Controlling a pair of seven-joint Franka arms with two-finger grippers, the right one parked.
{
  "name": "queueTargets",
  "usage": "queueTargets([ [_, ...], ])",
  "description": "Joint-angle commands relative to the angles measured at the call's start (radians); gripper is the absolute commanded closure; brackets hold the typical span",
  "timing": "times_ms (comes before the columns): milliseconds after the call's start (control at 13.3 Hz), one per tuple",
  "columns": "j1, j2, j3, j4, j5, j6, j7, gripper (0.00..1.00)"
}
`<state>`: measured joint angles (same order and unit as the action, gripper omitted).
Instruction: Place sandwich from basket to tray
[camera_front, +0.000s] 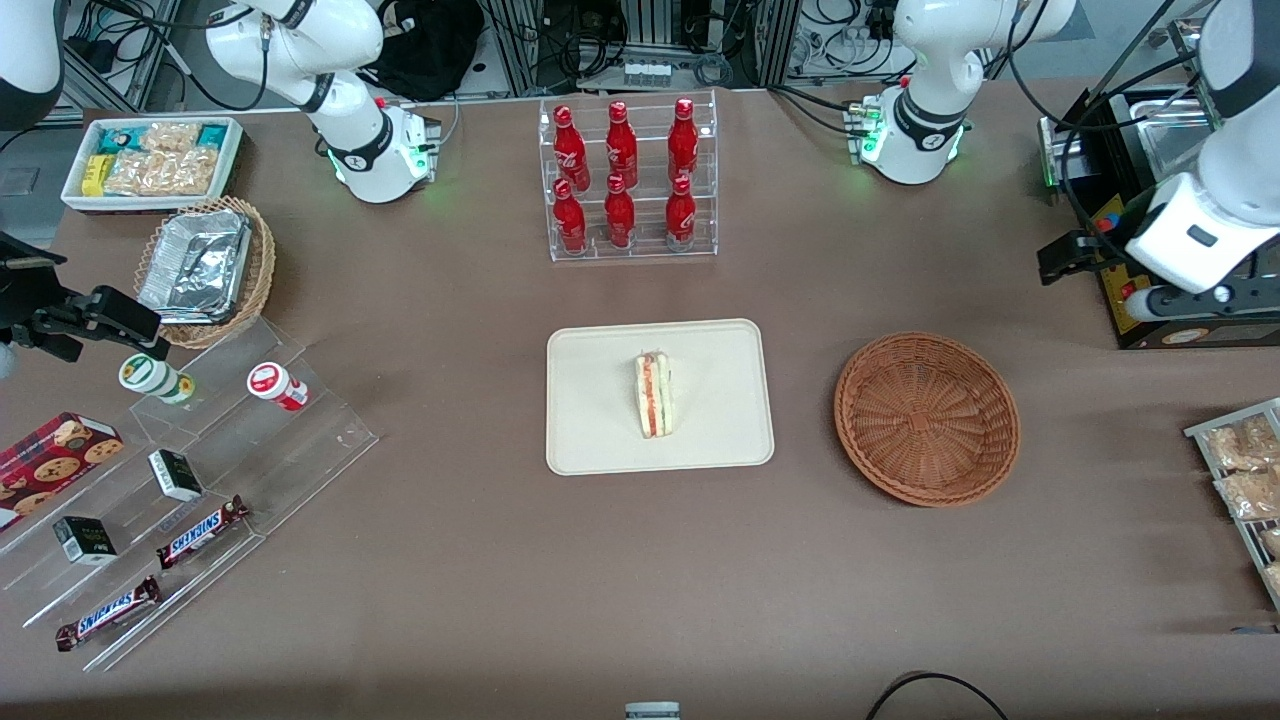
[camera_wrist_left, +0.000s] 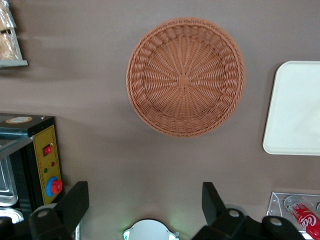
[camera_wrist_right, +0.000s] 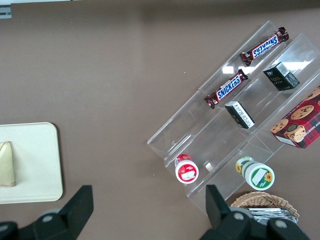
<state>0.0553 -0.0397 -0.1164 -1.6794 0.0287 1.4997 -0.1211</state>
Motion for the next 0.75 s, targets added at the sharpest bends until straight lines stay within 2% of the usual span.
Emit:
queueTargets([
  [0, -0.017, 0.053, 0.012, 0.093, -0.006, -0.003, 0.017, 0.0],
  [675, 0.012, 0.078, 0.011, 0.139, -0.006, 0.017, 0.026, 0.0],
])
